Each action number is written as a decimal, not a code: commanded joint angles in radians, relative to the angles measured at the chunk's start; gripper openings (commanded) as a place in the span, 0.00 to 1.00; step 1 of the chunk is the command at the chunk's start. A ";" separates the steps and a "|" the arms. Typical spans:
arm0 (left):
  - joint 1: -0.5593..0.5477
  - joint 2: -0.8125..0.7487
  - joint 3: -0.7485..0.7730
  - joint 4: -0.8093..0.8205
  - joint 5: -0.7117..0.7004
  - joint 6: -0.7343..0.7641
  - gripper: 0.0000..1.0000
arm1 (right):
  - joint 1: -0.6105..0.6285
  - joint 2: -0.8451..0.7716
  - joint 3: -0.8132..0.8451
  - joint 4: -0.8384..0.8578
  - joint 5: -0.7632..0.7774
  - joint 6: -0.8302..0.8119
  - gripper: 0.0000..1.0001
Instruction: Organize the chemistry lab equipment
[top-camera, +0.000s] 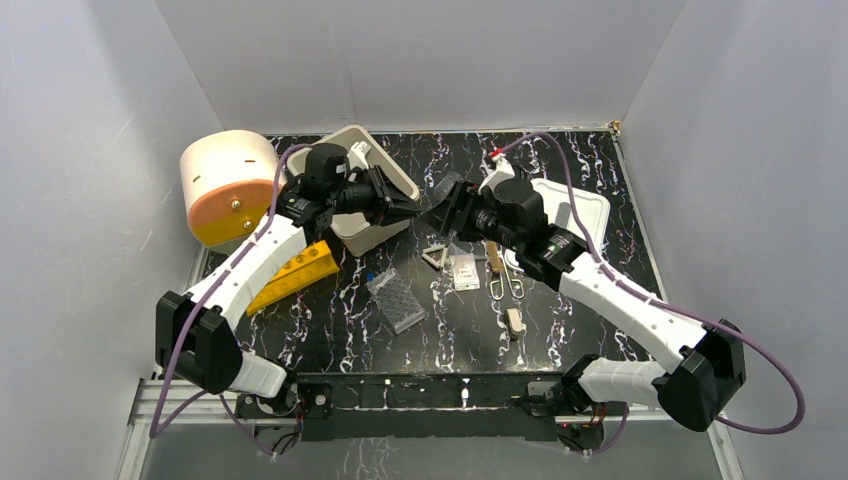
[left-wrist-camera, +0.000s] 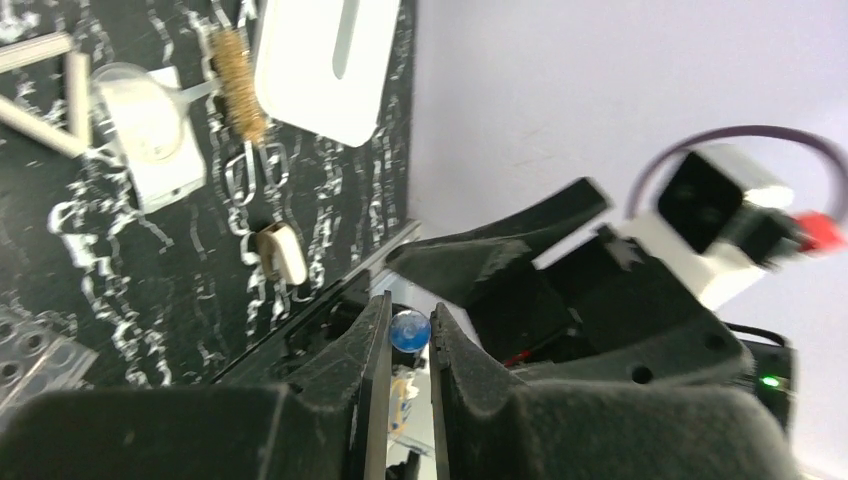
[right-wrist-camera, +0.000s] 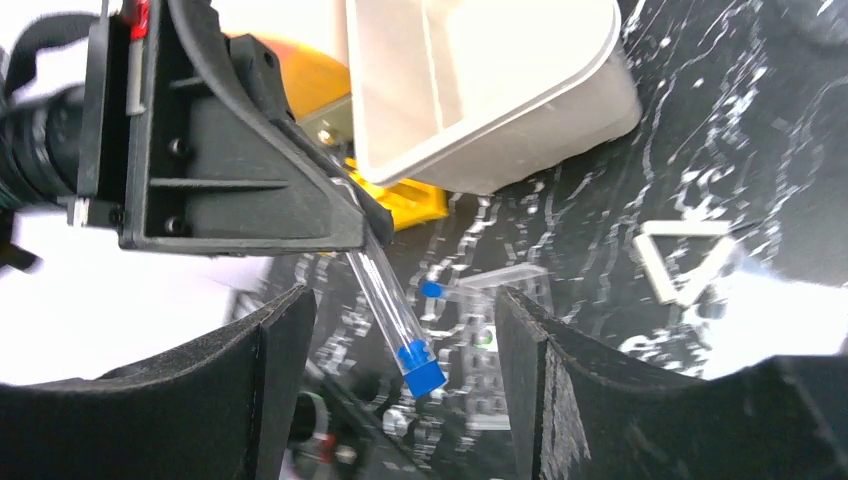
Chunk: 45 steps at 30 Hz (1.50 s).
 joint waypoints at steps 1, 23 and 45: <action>0.012 -0.055 -0.010 0.196 0.084 -0.186 0.00 | -0.009 -0.027 0.021 0.082 0.063 0.415 0.74; 0.033 -0.073 -0.063 0.465 0.060 -0.495 0.00 | -0.010 -0.197 -0.068 0.238 0.273 0.579 0.44; 0.043 -0.069 -0.107 0.528 0.070 -0.554 0.00 | -0.009 -0.171 -0.082 0.319 0.190 0.540 0.27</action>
